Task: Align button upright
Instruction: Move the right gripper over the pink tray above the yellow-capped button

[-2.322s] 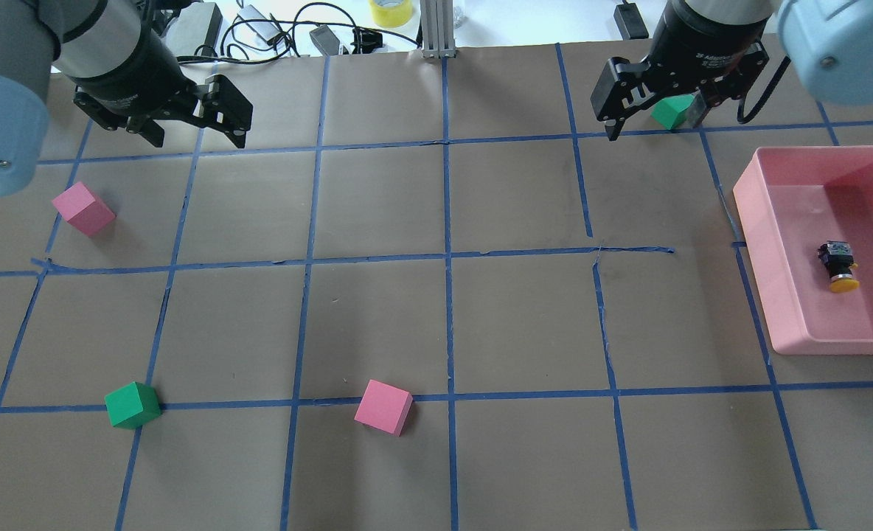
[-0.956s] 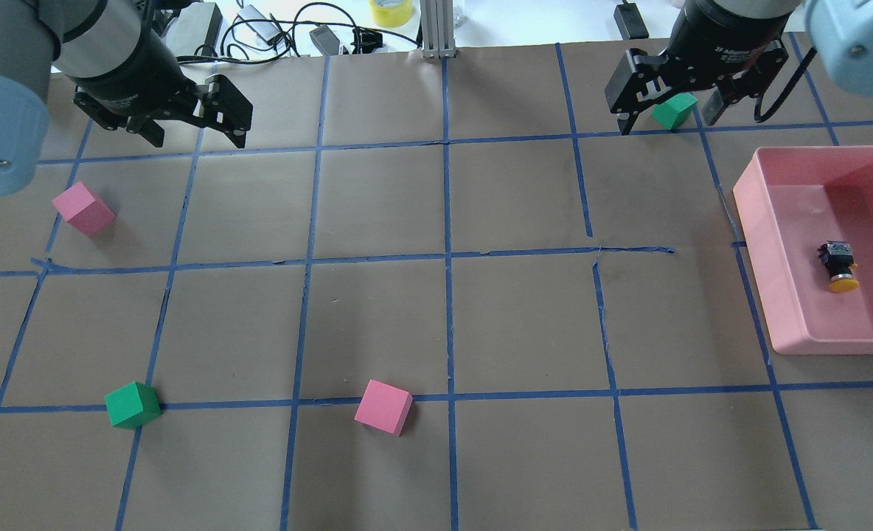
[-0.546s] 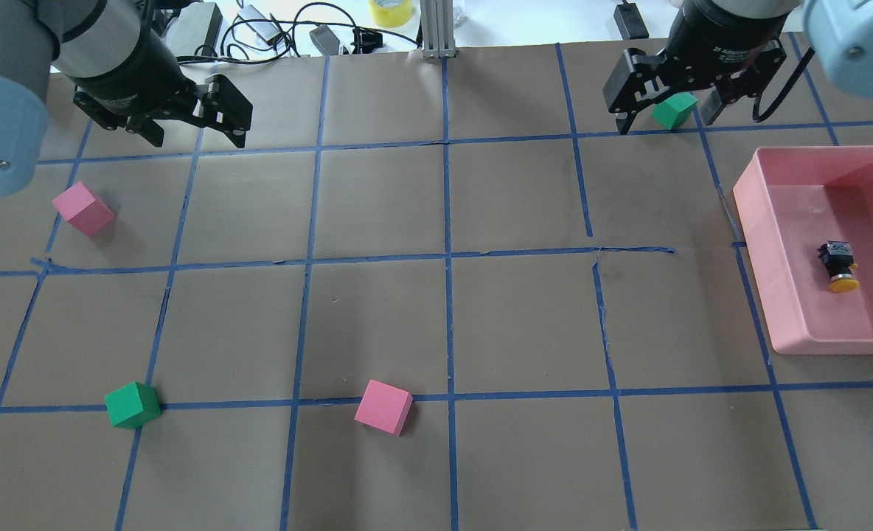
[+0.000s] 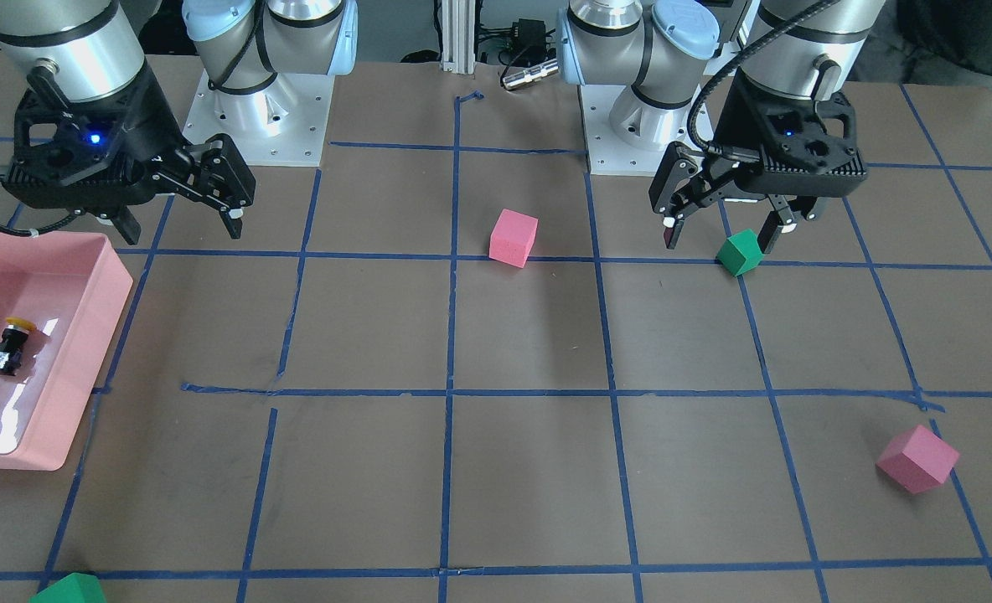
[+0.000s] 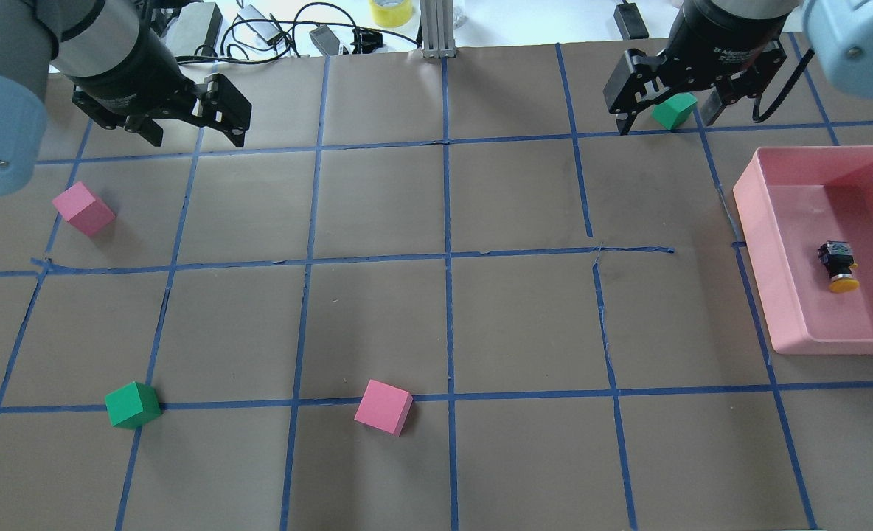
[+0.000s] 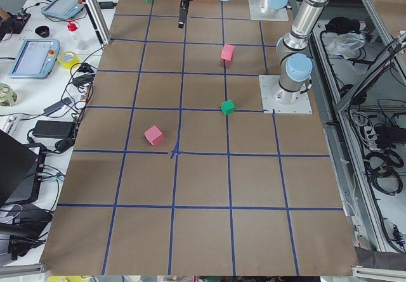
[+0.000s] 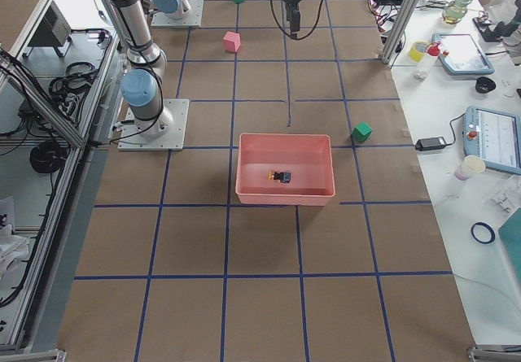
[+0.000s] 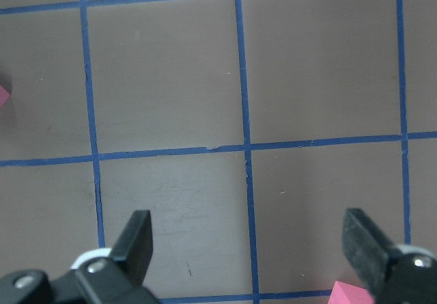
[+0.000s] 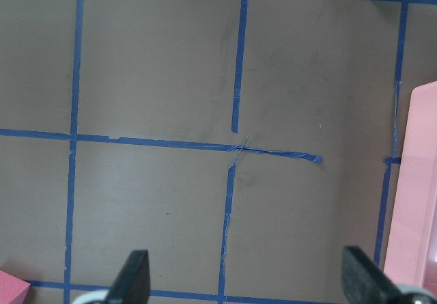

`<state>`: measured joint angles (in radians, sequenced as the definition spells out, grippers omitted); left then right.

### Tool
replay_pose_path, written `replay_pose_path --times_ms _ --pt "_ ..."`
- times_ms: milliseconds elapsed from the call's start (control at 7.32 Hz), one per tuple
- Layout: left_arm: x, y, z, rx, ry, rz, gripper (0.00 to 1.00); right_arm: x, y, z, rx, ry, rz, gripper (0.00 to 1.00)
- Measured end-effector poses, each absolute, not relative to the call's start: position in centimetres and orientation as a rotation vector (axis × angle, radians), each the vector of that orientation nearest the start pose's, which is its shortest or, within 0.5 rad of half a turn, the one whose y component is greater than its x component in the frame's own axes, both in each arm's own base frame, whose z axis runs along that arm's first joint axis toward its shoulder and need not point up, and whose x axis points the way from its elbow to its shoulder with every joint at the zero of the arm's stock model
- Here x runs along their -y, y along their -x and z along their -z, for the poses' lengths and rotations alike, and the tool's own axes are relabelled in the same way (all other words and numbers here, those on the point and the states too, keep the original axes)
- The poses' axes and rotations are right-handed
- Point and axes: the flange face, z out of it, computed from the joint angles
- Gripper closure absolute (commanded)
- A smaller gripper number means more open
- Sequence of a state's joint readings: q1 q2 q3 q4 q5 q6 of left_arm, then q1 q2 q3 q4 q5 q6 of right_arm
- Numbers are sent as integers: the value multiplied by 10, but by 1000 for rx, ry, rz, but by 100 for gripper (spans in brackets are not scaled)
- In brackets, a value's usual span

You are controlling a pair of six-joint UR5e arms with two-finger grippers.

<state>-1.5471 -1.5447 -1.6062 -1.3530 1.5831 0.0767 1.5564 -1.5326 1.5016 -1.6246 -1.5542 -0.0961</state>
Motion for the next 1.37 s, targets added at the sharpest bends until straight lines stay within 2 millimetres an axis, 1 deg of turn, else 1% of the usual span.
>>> replay_pose_path --times_ms 546,683,820,1093,1366 --pt "502 120 -507 -3101 -81 323 0 522 -121 -506 -3130 113 136 1" --pt "502 121 -507 -3101 -81 322 0 528 -107 -504 -3132 91 135 2" --pt "502 120 -507 -3101 -81 322 0 539 -72 -497 -3134 18 117 2" --pt "502 120 -507 -3101 -79 322 0 560 15 -475 -3133 -166 87 3" --pt "502 120 -507 -3101 -80 323 0 573 95 -444 -3124 -261 41 5"
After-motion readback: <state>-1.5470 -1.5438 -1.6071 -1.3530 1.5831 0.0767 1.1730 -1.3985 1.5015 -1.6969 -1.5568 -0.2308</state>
